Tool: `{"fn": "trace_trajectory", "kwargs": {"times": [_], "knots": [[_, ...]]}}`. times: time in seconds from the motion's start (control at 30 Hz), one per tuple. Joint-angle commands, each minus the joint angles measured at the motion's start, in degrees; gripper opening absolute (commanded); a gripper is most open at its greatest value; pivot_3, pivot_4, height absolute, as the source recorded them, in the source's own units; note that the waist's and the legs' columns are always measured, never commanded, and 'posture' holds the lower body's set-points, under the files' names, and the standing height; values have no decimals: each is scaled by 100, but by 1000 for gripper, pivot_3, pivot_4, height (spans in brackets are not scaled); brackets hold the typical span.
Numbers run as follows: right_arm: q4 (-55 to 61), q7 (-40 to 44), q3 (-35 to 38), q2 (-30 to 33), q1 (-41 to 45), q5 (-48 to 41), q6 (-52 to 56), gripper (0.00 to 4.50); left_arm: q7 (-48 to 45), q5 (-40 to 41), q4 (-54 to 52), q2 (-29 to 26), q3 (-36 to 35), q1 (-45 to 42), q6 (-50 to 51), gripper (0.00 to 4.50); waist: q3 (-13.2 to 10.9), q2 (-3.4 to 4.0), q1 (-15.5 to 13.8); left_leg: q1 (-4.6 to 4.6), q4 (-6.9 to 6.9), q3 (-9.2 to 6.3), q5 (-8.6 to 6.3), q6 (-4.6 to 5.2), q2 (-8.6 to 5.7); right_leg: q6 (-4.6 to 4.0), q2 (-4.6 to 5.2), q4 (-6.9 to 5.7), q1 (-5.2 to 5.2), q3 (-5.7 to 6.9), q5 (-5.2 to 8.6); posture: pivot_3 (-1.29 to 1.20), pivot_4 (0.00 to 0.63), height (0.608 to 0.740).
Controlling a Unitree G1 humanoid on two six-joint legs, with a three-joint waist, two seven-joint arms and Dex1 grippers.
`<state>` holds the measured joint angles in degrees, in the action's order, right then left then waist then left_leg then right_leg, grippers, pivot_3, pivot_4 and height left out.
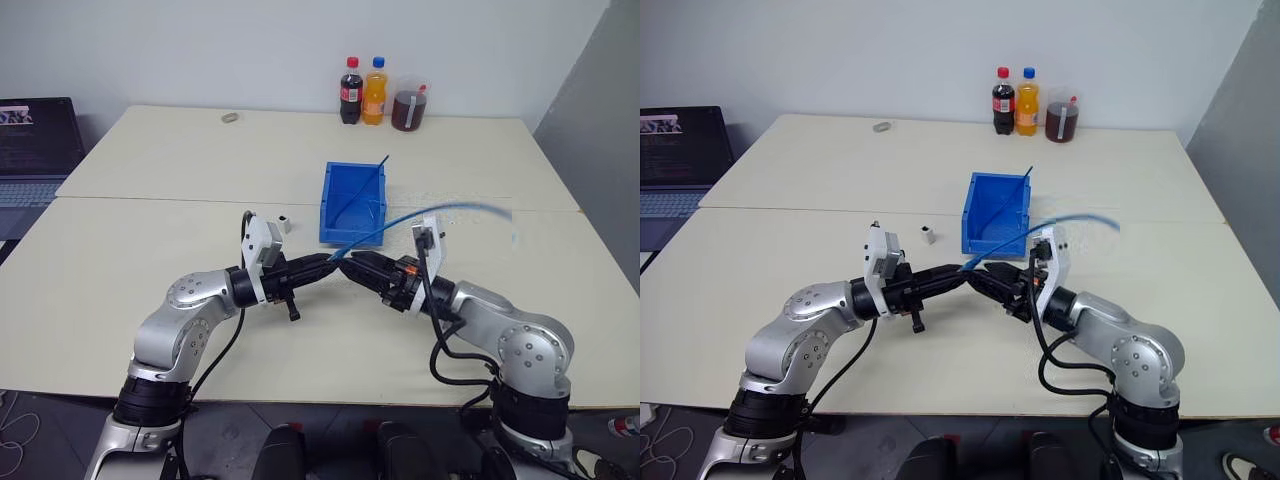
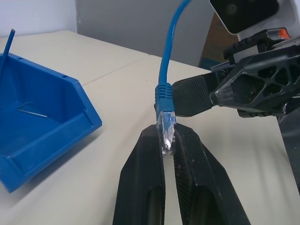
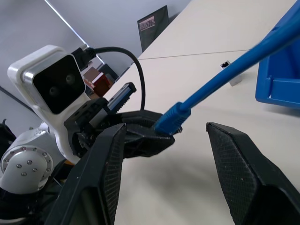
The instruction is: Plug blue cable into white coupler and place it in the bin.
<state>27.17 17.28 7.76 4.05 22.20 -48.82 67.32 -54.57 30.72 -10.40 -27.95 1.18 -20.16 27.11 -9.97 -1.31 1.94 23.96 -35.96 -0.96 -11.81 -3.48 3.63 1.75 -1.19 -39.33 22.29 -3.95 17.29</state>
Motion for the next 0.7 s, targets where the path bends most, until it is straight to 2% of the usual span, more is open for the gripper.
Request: {"fn": "trace_trajectory", "kwargs": {"times": [0.03,0.23,0.7], "knots": [[-25,-55,-2,-50,142,-186,-188,2903,-19,77,-190,-27,-66,-16,-62,19,0,0,0,0,0,0,0,0,0,0,0,0,0,0,0,0,150,740],[-156,-76,-148,0,199,-110,-309,2903,-20,34,-196,-51,-64,4,-102,19,0,1,1,0,1,1,0,0,0,0,0,1,1,-1,0,0,150,740],[-314,-861,-34,-364,417,-379,-207,2903,-6,-285,-121,-77,19,46,-465,18,-1,2,1,3,4,2,0,0,1,0,0,5,3,-2,1,0,150,740]]}}
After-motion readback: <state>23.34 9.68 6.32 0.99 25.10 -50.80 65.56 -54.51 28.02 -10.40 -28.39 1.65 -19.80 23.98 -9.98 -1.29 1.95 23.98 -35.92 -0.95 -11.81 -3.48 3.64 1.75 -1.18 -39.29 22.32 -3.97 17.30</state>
